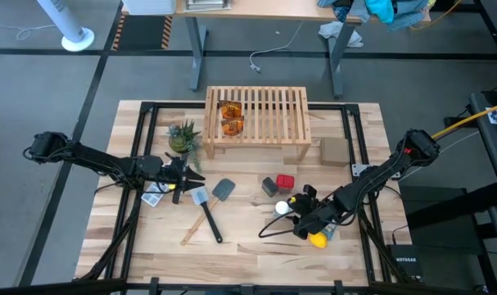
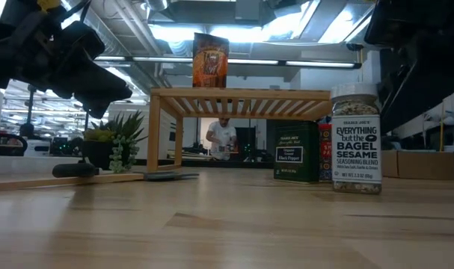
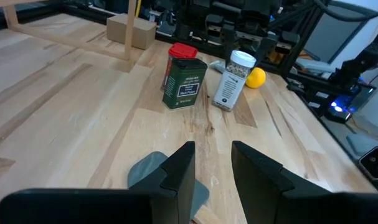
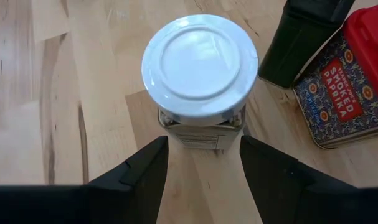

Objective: Shelf spices
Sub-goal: Put the white seasoning bottle on the shelf

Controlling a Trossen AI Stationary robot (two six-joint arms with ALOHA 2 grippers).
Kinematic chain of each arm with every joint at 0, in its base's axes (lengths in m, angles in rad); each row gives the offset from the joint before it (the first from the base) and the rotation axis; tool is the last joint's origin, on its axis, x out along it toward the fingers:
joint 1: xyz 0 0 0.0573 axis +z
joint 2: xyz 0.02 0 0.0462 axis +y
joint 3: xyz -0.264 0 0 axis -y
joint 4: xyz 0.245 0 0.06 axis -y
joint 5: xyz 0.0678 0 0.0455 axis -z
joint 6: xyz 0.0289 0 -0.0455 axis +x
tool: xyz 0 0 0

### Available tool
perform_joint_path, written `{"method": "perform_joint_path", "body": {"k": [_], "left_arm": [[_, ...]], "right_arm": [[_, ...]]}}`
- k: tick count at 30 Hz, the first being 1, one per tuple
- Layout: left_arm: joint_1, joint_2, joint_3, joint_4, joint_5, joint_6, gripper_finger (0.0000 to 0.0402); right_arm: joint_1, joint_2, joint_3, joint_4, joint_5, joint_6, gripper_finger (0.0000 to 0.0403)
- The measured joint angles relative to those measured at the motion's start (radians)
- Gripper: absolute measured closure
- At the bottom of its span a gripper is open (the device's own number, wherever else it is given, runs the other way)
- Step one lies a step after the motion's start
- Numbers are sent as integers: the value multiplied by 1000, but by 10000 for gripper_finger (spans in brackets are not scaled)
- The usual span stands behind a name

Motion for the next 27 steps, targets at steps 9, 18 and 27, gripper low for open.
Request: {"method": "perform_joint_path", "body": {"k": [9,18,27], "left_arm": [[0,0,0,2,-16,47,304],[37,0,0,5,-136,205,304],[145,-11,0,63,-128,340,304]], "right_arm": [[0,0,0,-15,73,-2,196],[0,0,0,-25,99,0,196],[0,0,0,-24,95,0,196]]}}
